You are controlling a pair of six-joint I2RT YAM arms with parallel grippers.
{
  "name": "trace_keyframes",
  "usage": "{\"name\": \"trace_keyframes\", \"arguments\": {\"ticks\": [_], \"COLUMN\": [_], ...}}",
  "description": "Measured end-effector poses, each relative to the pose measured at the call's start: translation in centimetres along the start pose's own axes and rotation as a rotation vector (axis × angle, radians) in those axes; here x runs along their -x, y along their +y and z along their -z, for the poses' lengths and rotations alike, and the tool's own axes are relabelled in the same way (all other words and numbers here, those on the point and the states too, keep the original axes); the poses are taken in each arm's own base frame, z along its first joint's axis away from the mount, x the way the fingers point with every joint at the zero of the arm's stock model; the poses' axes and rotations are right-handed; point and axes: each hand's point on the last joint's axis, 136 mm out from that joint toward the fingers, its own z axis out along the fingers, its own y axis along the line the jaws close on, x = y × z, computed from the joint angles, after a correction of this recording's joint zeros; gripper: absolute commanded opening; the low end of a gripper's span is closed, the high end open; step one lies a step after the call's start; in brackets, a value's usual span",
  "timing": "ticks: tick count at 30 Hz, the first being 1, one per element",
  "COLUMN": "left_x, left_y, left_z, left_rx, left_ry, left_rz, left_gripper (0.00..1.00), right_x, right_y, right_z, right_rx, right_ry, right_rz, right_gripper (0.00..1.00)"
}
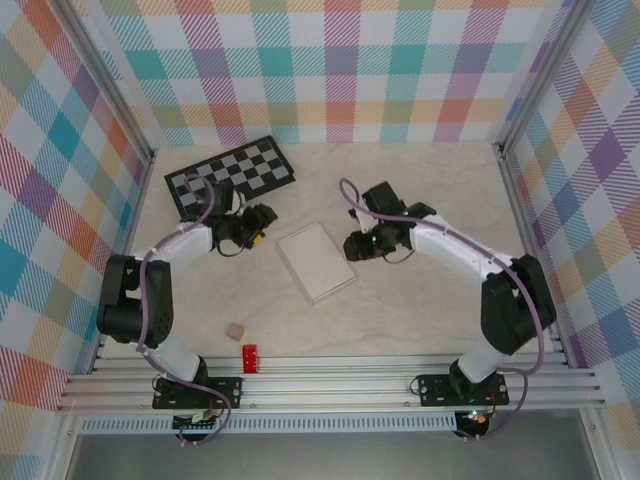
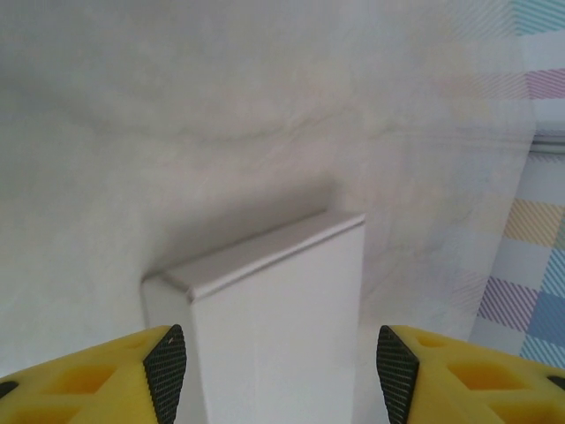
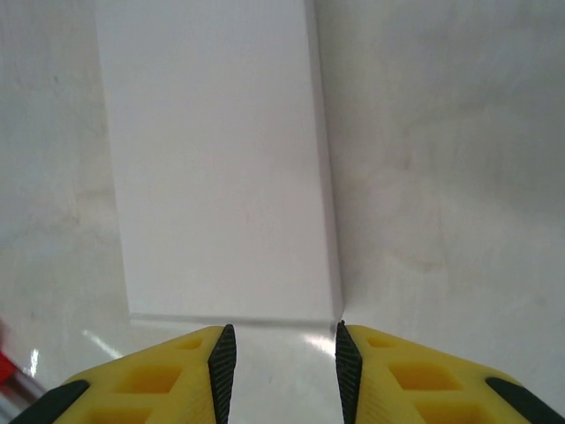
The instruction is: Fold the paper box
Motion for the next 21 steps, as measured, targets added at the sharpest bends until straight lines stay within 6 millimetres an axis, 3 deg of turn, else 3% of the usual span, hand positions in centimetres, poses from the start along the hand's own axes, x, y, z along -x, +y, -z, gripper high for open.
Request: {"name": "trace_keyframes", "arguments": {"ticks": [4,8,11,13,17,21], "left_x": [2.7,2.7,1.8,0.7,-0.8,-2.1], "left_y": [-1.8,-0.8,-0.1,-1.0,-2.7,-2.4], "left_z": [-1.7,-4.9,-7.2,-8.4,-9.2,-9.5], "left_rx": [-0.044,-0.031,-0.003,-0.006,-0.025,-0.015], "left_ry": [-0.037,-0.005,0.037,0.065,0.091,0.115], "left_rz": [-0.047,-0.033,-0.036,-0.064,-0.106,-0.118], "left_gripper": [0.62,0.62,0.62,0.62,0.62,0.62], "right_x": [-5.8,-8.8,-8.6,-7.6,-6.6,-6.1], "right_y": [0.6,0.0,0.5,1.2,1.7,1.3], "right_z": [-1.6,-2.7,-3.1,-3.5,-4.5,-5.4], "right_rx": [0.032,0.036,0.072,0.111,0.146,0.137], "right_ry": [0.102,0.155,0.143,0.12,0.097,0.1], "right_rz": [-0.093,-0.206,-0.266,-0.303,-0.362,-0.386], "right_gripper": [0.38,0.38,0.38,0.39,0.4,0.4]}}
